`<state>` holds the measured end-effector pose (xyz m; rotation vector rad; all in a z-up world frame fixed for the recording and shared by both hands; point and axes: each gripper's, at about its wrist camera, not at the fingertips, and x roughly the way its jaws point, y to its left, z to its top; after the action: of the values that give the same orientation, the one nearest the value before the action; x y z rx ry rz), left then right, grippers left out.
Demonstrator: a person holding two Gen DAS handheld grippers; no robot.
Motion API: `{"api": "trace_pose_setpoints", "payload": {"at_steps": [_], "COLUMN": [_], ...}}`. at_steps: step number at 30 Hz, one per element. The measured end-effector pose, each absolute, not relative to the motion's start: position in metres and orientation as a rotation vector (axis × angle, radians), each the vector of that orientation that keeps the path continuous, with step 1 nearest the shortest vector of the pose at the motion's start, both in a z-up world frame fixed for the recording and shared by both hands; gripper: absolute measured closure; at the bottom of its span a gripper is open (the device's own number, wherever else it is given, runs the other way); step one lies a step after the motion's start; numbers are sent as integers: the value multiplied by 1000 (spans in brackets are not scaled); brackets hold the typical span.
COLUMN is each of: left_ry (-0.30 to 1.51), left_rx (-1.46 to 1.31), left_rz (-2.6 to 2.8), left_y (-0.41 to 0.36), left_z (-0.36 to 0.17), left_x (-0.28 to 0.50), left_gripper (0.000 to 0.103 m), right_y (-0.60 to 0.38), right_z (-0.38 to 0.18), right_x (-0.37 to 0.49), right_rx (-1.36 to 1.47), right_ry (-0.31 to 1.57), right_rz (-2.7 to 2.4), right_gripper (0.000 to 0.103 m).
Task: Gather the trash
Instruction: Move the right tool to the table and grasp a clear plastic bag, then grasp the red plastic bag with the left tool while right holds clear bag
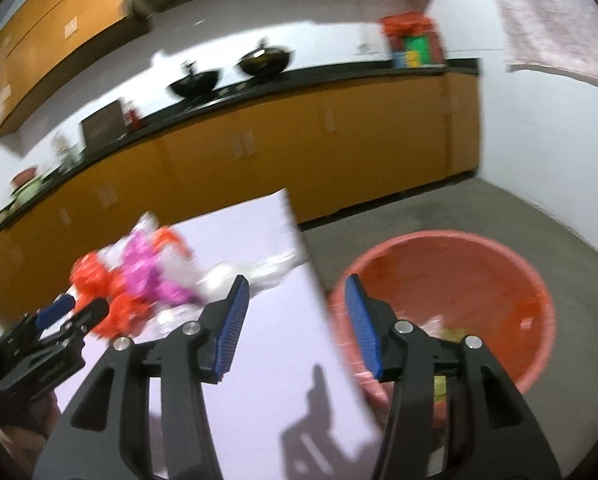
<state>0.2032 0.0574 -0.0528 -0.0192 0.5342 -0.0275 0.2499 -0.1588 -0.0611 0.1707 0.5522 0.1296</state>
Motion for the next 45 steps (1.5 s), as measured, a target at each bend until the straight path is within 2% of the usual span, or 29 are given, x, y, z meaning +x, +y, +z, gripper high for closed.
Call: {"api": "trace_pose_setpoints", "payload": {"at_steps": [12, 21, 22, 23, 26, 28, 45], "left_ry": [565, 550, 549, 551, 562, 573, 713], "left_rx": [-24, 22, 29, 35, 42, 32, -33], "left_rz": [145, 117, 110, 103, 87, 75, 56], "left_y": [152, 156, 154, 153, 147, 146, 139], "left_z": [-78, -83, -83, -83, -84, -86, -104], "left_x": [205, 210, 212, 214, 221, 225, 256], "left_gripper": [14, 8, 7, 7, 7, 7, 8], "right_y": [-61, -37, -36, -35, -34, -34, -59], "right_z": [-97, -119, -121, -123, -125, -125, -123], "right_x": [284, 312, 314, 315, 315, 313, 301], "right_rx": [80, 38, 36, 27, 12, 5, 52], "right_ry": [685, 729, 733, 741, 744, 741, 738], "right_rz": [282, 272, 274, 277, 294, 296, 258], "right_gripper": [53, 54, 60, 70, 83, 86, 88]}}
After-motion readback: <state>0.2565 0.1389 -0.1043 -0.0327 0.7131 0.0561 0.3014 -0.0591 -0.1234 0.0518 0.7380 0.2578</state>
